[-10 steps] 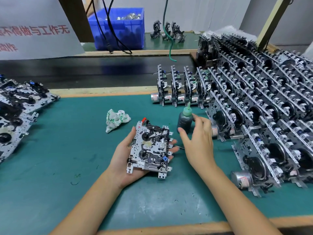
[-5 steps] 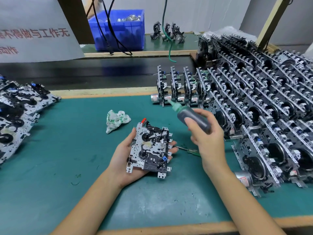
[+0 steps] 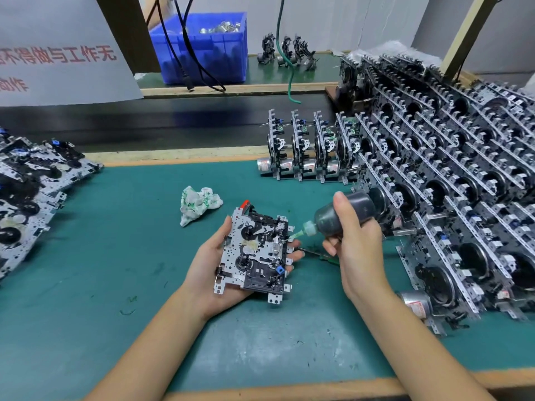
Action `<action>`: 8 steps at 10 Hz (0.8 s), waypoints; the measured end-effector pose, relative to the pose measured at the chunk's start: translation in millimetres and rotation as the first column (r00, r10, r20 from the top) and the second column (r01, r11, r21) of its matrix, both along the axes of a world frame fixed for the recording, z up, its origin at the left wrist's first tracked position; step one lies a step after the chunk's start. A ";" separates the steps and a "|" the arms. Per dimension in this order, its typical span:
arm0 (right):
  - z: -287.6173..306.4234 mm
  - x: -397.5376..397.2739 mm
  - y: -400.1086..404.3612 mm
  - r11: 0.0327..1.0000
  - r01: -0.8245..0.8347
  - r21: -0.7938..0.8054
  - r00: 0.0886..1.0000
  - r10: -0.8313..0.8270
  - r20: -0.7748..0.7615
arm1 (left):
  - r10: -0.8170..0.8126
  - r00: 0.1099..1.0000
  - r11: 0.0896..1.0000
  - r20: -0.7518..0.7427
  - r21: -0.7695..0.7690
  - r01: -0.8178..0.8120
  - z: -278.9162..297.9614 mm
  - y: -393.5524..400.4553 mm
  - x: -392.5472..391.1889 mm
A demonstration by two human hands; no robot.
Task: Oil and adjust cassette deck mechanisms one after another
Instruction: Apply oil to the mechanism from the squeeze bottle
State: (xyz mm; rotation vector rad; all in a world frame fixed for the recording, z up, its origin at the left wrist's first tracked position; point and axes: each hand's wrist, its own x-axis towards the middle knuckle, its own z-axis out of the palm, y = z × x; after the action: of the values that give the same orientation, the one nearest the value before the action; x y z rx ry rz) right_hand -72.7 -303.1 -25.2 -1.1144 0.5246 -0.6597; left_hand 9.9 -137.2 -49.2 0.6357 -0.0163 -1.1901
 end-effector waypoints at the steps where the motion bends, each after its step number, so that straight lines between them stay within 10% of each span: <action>1: -1.4 0.4 0.1 0.999 0.023 -0.023 0.999 -0.023 -0.022 | 0.002 1.000 1.000 -0.002 0.002 -0.002 0.2 0.1 0.0; 8: -4.5 0.3 0.1 0.999 -0.016 -0.051 1.000 0.018 0.022 | 0.011 1.000 1.000 0.025 0.019 -0.011 0.3 0.9 -0.2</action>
State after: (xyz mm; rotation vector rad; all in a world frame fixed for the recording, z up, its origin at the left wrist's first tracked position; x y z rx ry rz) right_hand -72.5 -303.1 -29.8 -1.1568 0.4812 -0.6729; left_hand 9.7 -136.3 -48.8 0.6670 -0.0221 -1.1730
